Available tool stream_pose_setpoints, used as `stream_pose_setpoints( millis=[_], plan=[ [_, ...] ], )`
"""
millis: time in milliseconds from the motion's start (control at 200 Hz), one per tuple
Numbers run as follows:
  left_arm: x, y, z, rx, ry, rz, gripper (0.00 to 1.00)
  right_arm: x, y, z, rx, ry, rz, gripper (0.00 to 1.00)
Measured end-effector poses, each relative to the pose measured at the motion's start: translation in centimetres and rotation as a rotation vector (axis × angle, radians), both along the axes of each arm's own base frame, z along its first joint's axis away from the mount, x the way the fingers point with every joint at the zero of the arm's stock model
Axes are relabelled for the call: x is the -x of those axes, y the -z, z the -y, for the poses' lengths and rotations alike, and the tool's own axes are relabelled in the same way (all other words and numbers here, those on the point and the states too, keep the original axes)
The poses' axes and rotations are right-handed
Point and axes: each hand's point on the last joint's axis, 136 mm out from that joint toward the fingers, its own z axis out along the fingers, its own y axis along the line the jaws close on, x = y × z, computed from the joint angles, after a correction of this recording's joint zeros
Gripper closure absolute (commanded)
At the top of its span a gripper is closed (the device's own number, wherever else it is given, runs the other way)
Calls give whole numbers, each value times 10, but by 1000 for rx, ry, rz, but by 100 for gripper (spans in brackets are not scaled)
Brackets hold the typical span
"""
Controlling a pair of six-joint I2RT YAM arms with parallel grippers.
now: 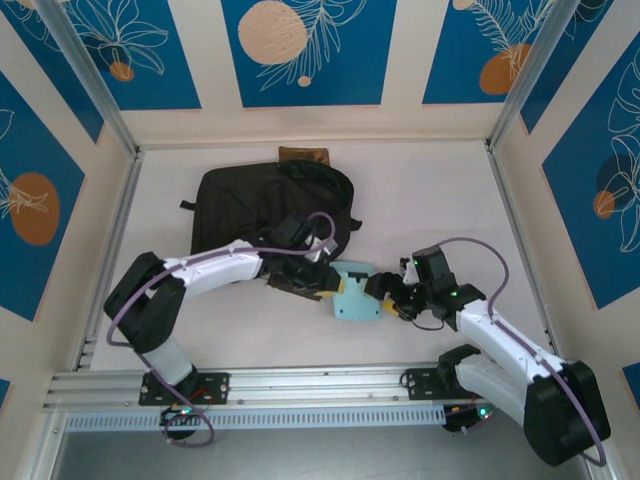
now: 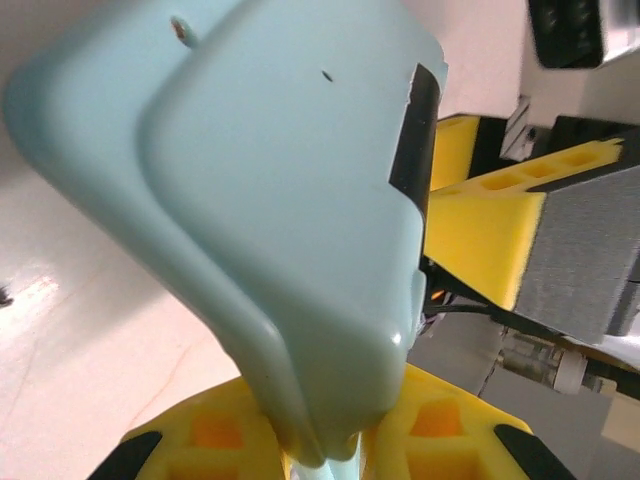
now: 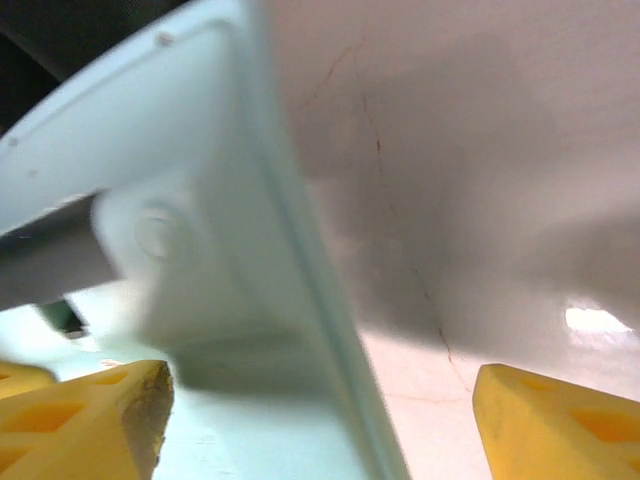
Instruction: Pack books, pencil case, and school supplies into a backpack
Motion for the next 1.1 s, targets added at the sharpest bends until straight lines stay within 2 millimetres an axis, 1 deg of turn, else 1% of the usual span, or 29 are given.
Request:
stream_pose_setpoints(
  millis=[90,190,285,340,445,515,645,760,880,955,1020,1100],
  plan=[
    [-7,-26,2,35,-27,56,94,-3,-24,6,-29,43,67,15],
    [-16,-56,3,76,-75,111,95,-6,-53,9,-99,91,153,15],
    [-23,-76,3,110,-136,138,96,-12,-83,5,-221,131,254,16],
    [-28,-86,4,133,-173,145,97,-17,-97,2,-304,155,306,20],
    [-38,-99,4,163,-246,149,100,-27,-107,-1,-417,209,348,27],
    [-44,-108,4,184,-293,156,100,-32,-113,-1,-464,243,363,30],
    [-53,-130,4,258,-364,169,100,-41,-138,-3,-549,275,429,35],
    [-56,-141,7,304,-388,169,100,-46,-152,-8,-598,279,466,39],
    [-56,-145,9,326,-398,164,100,-54,-153,-15,-616,270,465,46],
    [-55,-144,10,324,-398,160,99,-58,-153,-19,-624,268,460,57],
    [-55,-141,9,319,-399,157,97,-60,-157,-20,-629,265,475,67],
    [-55,-140,9,316,-401,156,96,-61,-161,-20,-632,267,492,76]
  ],
)
